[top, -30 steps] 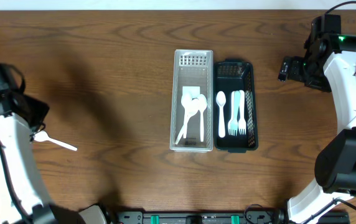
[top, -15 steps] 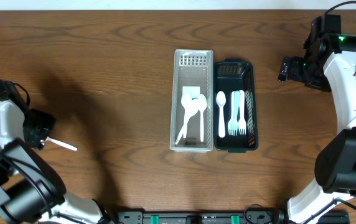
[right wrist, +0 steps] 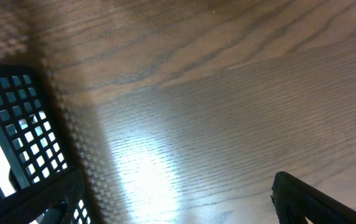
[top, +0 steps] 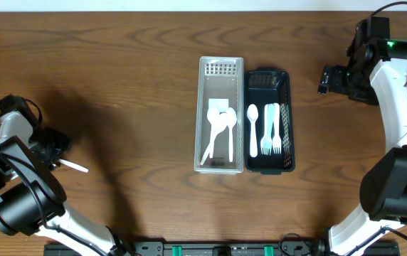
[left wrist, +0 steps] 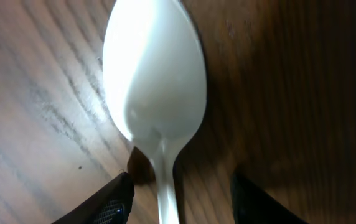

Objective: Pack container
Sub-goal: 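Move the left gripper to the last white spoon and grasp it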

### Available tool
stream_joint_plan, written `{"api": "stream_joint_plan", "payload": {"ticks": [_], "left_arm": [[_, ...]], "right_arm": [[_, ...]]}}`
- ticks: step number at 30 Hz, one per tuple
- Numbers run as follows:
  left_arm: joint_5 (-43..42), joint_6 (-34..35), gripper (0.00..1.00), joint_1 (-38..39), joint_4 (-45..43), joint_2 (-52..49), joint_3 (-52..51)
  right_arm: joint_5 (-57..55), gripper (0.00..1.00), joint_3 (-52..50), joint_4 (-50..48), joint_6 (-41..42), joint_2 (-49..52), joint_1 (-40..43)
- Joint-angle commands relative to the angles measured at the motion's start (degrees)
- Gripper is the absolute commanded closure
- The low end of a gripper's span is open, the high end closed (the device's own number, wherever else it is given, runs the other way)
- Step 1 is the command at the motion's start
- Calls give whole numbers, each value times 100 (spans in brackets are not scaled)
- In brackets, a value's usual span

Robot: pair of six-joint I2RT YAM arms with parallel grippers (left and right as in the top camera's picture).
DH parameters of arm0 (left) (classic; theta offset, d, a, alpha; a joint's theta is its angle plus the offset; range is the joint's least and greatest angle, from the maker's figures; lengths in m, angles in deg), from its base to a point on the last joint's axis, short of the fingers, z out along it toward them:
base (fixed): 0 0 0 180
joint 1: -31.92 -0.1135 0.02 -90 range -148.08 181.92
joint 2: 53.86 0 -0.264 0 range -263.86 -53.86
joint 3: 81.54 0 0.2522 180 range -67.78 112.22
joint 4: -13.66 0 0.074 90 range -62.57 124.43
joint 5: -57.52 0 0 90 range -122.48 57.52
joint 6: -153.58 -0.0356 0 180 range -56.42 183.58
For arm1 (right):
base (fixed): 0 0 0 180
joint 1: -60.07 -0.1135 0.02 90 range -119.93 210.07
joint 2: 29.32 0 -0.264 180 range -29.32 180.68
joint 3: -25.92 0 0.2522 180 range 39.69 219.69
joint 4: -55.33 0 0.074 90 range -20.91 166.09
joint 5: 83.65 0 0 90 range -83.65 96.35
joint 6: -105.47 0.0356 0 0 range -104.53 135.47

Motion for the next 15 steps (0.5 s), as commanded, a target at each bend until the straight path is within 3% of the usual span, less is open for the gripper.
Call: {"api": "stream_joint_plan", "payload": {"ticks": [1, 15], "left_arm": [[-155, -291, 52, -26, -63, -153, -44], [-258, -334, 92, -26, 59, -162, -57]], "right_arm": [[-20, 1, -9, 4, -87, -2, 33], [-17, 1, -9, 2, -90, -2, 33]]}}
